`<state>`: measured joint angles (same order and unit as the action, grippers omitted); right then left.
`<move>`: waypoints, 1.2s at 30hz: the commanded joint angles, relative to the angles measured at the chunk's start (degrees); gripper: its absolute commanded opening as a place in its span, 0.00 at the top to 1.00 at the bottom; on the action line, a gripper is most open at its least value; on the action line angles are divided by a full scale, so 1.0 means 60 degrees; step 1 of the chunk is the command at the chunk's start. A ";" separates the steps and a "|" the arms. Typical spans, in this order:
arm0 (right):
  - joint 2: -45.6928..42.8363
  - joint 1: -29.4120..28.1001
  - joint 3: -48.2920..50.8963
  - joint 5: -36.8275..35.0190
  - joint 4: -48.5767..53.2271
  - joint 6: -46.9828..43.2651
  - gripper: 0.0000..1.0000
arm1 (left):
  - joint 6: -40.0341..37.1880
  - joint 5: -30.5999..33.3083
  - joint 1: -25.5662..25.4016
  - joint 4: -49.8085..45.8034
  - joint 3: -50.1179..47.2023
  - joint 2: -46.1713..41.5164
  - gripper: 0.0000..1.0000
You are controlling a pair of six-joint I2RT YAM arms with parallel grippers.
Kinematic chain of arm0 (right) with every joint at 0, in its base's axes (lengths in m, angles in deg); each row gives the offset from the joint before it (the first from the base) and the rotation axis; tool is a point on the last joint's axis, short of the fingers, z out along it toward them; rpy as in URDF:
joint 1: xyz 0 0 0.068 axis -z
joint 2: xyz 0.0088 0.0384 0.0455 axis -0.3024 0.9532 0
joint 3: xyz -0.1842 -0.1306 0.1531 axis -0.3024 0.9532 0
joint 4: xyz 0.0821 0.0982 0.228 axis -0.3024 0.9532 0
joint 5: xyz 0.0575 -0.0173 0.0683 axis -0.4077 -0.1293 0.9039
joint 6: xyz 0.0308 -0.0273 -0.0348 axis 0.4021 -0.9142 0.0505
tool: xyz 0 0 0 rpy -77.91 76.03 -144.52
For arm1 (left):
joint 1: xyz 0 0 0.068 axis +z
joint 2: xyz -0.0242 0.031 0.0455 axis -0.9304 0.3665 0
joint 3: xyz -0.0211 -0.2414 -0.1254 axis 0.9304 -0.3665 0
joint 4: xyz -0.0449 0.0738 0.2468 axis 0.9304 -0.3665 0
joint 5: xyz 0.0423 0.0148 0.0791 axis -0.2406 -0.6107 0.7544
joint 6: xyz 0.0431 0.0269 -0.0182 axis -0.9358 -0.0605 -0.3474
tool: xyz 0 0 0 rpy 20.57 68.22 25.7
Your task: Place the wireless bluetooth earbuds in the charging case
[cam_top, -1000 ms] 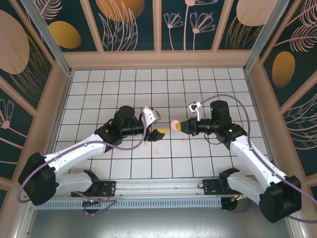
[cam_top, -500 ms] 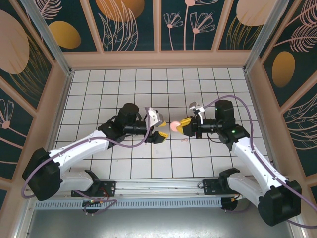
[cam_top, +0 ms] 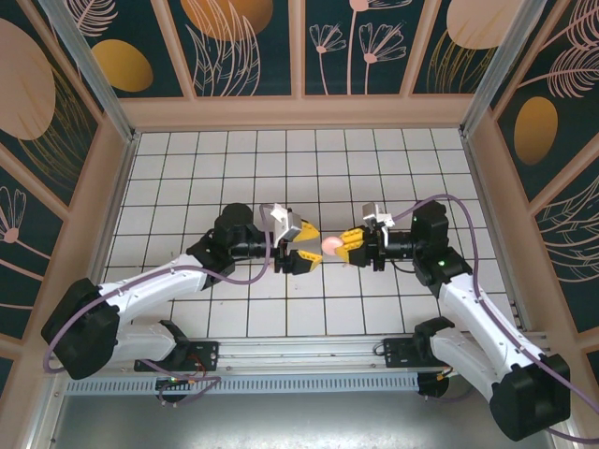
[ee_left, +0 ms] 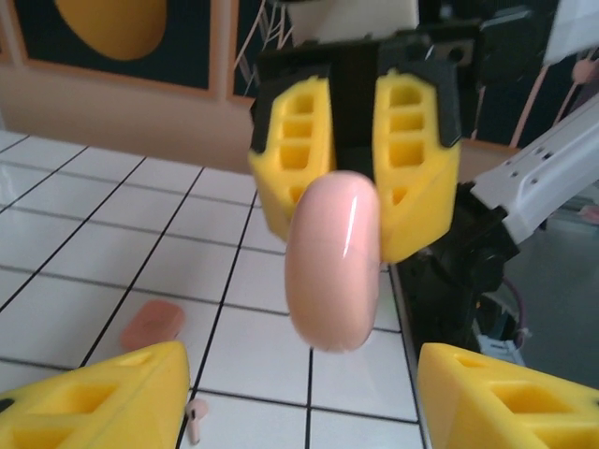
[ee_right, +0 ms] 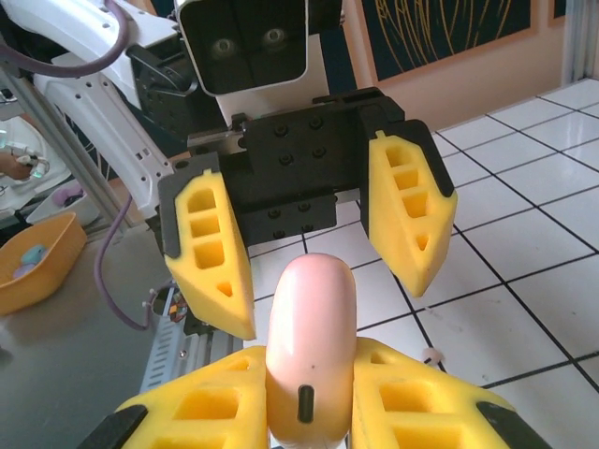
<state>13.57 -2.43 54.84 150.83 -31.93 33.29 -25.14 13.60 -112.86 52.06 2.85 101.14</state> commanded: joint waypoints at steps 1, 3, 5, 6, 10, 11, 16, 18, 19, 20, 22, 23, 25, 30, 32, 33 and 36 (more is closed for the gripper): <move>-0.0107 -0.0040 0.0151 0.0442 -0.1085 0.0348 0.79 | 0.0645 -0.0943 0.0021 0.1203 0.0138 0.0300 0.37; -0.0092 -0.0076 0.0161 0.0464 -0.1153 0.0392 0.79 | 0.0819 -0.1061 0.0029 0.1446 0.0172 0.0446 0.44; -0.0105 -0.0147 0.0168 0.0452 -0.1204 0.0422 0.79 | 0.0898 -0.1063 0.0029 0.1610 0.0160 0.0514 0.45; -0.0098 -0.0173 0.0183 0.0421 -0.1234 0.0460 0.79 | 0.0911 -0.1059 0.0036 0.1643 0.0165 0.0529 0.46; -0.0091 -0.0245 0.0241 0.0320 -0.1369 0.0528 0.79 | 0.0926 -0.1282 0.0039 0.1595 0.0236 0.0680 0.48; -0.0073 -0.0264 0.0242 0.0302 -0.1401 0.0542 0.79 | 0.0991 -0.1318 0.0031 0.1627 0.0259 0.0736 0.49; -0.0036 -0.0351 0.0254 0.0230 -0.1491 0.0561 0.79 | 0.1230 -0.1440 0.0018 0.1936 0.0237 0.0836 0.55; -0.0039 -0.0357 0.0271 0.0200 -0.1495 0.0565 0.79 | 0.1248 -0.1464 0.0010 0.1939 0.0230 0.0804 0.57; -0.0013 -0.0358 0.0292 0.0199 -0.1505 0.0557 0.79 | 0.1249 -0.1462 0.0011 0.1953 0.0230 0.0790 0.59; -0.0019 -0.0367 0.0285 0.0199 -0.1492 0.0557 0.79 | 0.1261 -0.1494 0.0011 0.1964 0.0230 0.0778 0.60; 0.0016 -0.0374 0.0285 0.0179 -0.1492 0.0557 0.79 | 0.1292 -0.1506 0.0016 0.1968 0.0244 0.0759 0.62; 0.0013 -0.0387 0.0285 0.0171 -0.1474 0.0558 0.79 | 0.1305 -0.1524 0.0013 0.1963 0.0245 0.0756 0.63; 0.0022 -0.0402 0.0291 0.0144 -0.1478 0.0557 0.79 | 0.1349 -0.1578 0.0010 0.1954 0.0259 0.0757 0.67; 0.0060 -0.0448 0.0285 0.0019 -0.1404 0.0543 0.79 | 0.1287 -0.1564 -0.0024 0.1854 0.0289 0.0637 0.77; 0.0061 -0.0445 0.0286 -0.0054 -0.1339 0.0513 0.79 | 0.1207 -0.1556 -0.0059 0.1759 0.0300 0.0583 0.78; 0.0063 -0.0467 0.0287 -0.0077 -0.1315 0.0495 0.79 | 0.1147 -0.1555 -0.0069 0.1658 0.0305 0.0555 0.80; 0.0021 -0.0458 0.0280 -0.0175 -0.1260 0.0484 0.77 | 0.0791 -0.1509 -0.0133 0.1042 0.0483 0.0467 0.84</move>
<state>13.83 -4.40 56.06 151.40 -38.71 36.31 -17.88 5.47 -112.86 59.92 3.20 105.43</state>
